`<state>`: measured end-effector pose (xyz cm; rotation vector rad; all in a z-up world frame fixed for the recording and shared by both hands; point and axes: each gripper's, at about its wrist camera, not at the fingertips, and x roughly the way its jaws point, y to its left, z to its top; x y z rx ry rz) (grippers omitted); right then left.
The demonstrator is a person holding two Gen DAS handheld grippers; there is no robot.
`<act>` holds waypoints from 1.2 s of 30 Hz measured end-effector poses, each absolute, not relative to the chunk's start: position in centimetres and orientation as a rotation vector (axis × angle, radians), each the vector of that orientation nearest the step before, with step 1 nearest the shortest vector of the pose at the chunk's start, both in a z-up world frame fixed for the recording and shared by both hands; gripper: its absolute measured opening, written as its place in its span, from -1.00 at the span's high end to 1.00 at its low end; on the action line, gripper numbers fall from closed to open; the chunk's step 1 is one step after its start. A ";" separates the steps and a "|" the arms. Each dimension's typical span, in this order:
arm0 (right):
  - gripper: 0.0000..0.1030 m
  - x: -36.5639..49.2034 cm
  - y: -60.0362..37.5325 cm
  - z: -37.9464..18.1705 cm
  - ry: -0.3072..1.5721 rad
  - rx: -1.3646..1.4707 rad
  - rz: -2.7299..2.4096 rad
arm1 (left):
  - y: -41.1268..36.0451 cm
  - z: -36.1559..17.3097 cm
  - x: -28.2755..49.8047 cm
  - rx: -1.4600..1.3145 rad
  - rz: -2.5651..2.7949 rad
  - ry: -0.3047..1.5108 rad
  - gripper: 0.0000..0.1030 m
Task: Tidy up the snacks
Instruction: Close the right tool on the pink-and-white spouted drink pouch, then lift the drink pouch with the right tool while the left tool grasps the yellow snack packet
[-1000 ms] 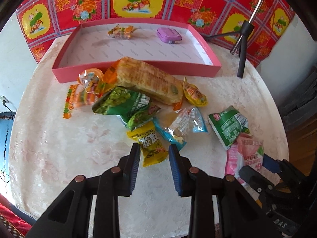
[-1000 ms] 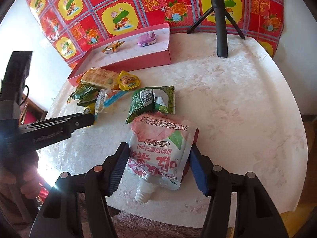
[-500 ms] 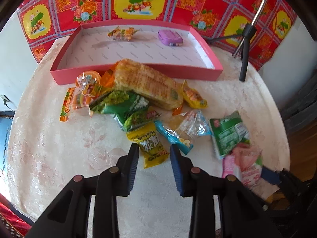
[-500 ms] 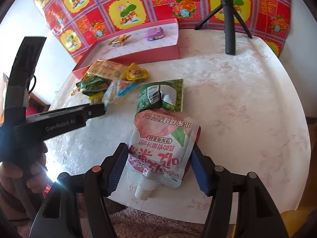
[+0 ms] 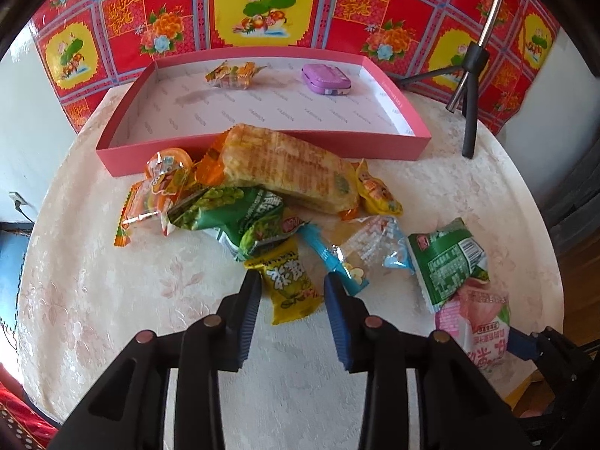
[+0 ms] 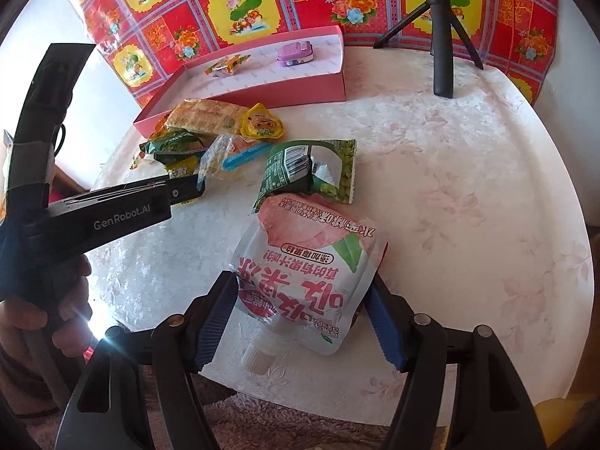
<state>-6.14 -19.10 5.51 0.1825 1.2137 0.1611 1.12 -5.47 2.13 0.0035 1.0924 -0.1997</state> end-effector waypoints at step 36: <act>0.13 -7.2 -18.7 7.4 1.111 0.226 0.176 | -1.0 4.2 -2.8 -0.033 -0.250 1.032 0.44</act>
